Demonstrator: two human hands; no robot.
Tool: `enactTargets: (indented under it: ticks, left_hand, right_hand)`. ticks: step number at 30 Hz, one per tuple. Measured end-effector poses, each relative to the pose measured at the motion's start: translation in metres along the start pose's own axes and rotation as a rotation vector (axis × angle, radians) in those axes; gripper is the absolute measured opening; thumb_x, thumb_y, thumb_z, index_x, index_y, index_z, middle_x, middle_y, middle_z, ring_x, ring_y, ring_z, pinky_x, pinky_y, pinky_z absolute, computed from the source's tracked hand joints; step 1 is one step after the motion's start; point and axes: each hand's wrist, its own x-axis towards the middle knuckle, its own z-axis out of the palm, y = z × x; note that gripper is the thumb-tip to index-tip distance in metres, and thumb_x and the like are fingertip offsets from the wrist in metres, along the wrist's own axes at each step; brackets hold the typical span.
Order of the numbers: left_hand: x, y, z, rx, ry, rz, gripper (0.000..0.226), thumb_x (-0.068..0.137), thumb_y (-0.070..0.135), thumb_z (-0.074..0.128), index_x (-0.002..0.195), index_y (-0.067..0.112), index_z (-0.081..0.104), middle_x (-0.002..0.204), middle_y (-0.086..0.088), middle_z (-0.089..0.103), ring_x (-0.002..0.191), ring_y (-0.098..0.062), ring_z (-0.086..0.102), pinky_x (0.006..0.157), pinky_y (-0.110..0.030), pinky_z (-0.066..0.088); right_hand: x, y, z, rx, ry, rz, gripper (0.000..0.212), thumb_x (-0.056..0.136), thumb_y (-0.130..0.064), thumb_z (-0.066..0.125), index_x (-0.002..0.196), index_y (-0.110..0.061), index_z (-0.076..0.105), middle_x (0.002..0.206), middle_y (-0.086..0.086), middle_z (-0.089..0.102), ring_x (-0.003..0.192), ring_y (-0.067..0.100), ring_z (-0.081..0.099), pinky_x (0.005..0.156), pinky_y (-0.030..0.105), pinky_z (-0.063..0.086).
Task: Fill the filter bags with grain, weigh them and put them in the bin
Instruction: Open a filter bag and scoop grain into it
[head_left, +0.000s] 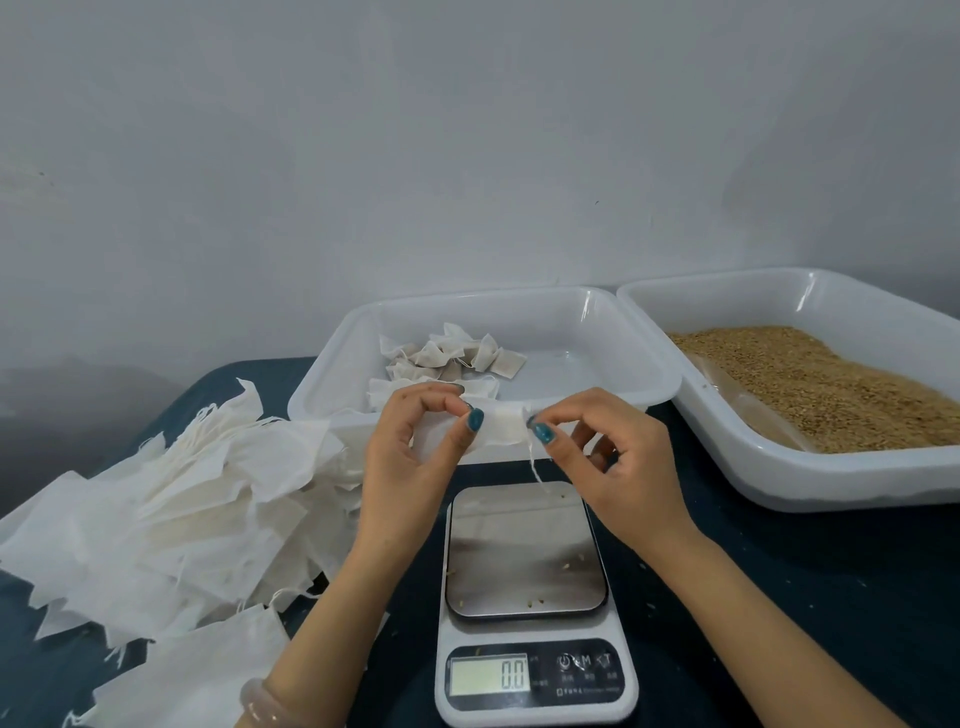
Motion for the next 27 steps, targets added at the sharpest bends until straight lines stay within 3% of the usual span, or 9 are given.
enactTargets:
  ticks: [4,8,10,14,17,19,23,27]
  left_hand:
    - [-0.002,0.000,0.003,0.039,-0.037,0.025,0.009,0.081,0.036,0.068,0.086,0.029,0.065,0.108,0.009,0.064,0.110,-0.002,0.058,0.092,-0.009,0.040]
    - [-0.004,-0.001,0.006,0.124,-0.101,0.074,0.017,0.085,0.035,0.075,0.094,0.025,0.064,0.114,0.004,0.061,0.117,-0.007,0.055,0.095,-0.011,0.037]
    - [-0.005,0.000,0.003,0.264,-0.151,0.151,0.032,0.083,0.038,0.074,0.109,0.025,0.061,0.123,0.006,0.055,0.125,-0.009,0.050,0.099,-0.014,0.037]
    - [-0.010,0.005,0.001,0.626,-0.245,0.265,0.073,0.072,0.057,0.067,0.136,0.027,0.050,0.139,0.008,0.045,0.132,-0.009,0.040,0.105,-0.018,0.035]
    - [-0.011,0.008,0.004,0.754,-0.295,0.263,0.083,0.072,0.066,0.061,0.142,0.023,0.046,0.129,0.011,0.057,0.123,-0.011,0.046,0.102,-0.027,0.040]
    - [-0.011,0.008,0.004,0.763,-0.330,0.229,0.078,0.072,0.066,0.056,0.139,0.027,0.048,0.123,0.013,0.060,0.117,-0.010,0.051,0.095,-0.029,0.043]
    - [-0.010,0.002,0.000,0.698,-0.365,0.187,0.053,0.079,0.050,0.070,0.123,0.026,0.054,0.109,0.012,0.064,0.098,-0.009,0.057,0.076,-0.027,0.044]
    - [-0.008,-0.003,-0.003,0.684,-0.435,0.169,0.035,0.086,0.034,0.071,0.115,0.021,0.057,0.108,0.009,0.063,0.098,-0.013,0.058,0.078,-0.036,0.047]
  right_hand:
    - [-0.003,0.002,0.004,0.015,-0.119,0.072,0.040,0.086,-0.052,0.064,0.095,-0.015,0.075,0.092,-0.012,0.071,0.065,0.013,0.063,0.052,0.019,0.045]
    - [-0.005,0.007,0.005,0.063,-0.179,0.095,0.027,0.089,-0.035,0.067,0.095,-0.009,0.075,0.071,-0.014,0.068,0.055,0.004,0.064,0.050,0.014,0.043]
    - [-0.006,0.008,0.004,0.024,-0.199,0.073,0.020,0.093,-0.029,0.066,0.096,-0.011,0.074,0.069,-0.013,0.068,0.054,0.002,0.065,0.051,0.014,0.044]
    - [-0.005,0.005,0.002,-0.044,-0.209,0.009,0.031,0.096,-0.041,0.055,0.092,-0.014,0.068,0.070,-0.012,0.066,0.056,0.004,0.065,0.053,0.031,0.053]
    - [-0.006,0.001,0.002,-0.109,-0.212,-0.081,0.019,0.096,-0.042,0.054,0.085,-0.027,0.059,0.058,-0.027,0.045,0.051,-0.001,0.049,0.052,0.016,0.036]
    - [-0.006,-0.002,0.003,-0.162,-0.237,-0.133,0.016,0.096,-0.041,0.055,0.088,-0.029,0.061,0.059,-0.029,0.042,0.052,-0.006,0.045,0.053,0.012,0.034]
    - [-0.007,-0.002,0.005,-0.225,-0.243,-0.243,0.021,0.096,-0.035,0.057,0.093,-0.019,0.071,0.075,-0.016,0.064,0.063,-0.008,0.046,0.055,0.016,0.044]
    - [-0.007,-0.001,0.003,-0.212,-0.196,-0.269,0.022,0.094,-0.032,0.061,0.101,-0.018,0.077,0.086,-0.008,0.074,0.070,-0.006,0.055,0.060,0.021,0.052]
